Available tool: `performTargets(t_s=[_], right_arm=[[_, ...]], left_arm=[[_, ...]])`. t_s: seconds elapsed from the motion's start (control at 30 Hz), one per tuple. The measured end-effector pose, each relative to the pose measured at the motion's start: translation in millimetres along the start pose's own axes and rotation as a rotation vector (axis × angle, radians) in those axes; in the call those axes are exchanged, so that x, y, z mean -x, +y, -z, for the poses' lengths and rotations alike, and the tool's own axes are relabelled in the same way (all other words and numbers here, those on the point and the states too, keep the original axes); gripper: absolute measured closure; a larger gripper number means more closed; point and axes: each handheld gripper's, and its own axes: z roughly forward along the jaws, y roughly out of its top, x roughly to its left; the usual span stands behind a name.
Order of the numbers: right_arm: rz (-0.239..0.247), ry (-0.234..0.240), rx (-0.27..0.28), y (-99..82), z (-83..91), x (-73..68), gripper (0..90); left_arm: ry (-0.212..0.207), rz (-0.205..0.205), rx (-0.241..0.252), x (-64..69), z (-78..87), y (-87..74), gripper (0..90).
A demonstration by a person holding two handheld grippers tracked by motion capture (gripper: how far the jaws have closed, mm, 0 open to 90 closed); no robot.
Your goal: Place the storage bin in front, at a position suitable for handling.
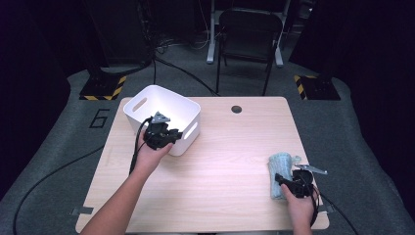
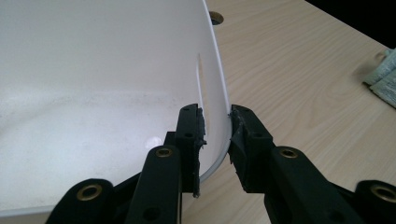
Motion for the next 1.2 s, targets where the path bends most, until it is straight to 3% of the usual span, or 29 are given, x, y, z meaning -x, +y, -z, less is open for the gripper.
performTargets(t_s=[0.3, 0.6, 0.8, 1.2], right_arm=[[0.000, -0.001, 0.002, -0.2, 0.1, 0.1, 56.4], [-0.001, 0.003, 0.003, -0.4, -0.1, 0.4, 56.0], [-0.005, 0.002, 0.002, -0.7, 0.1, 0.1, 55.9], [-0.005, 0.000, -0.003, -0.8, 0.4, 0.1, 55.2]], left_arm=[[-0.023, -0.025, -0.006, 6.4, 2.0, -2.3, 76.8], [-0.046, -0.022, -0.005, 11.7, 5.2, -5.3, 78.3], [-0.071, -0.057, -0.016, 20.8, 7.7, -7.7, 80.1], [-0.097, -0.058, -0.015, 34.4, 12.6, -13.7, 81.5]])
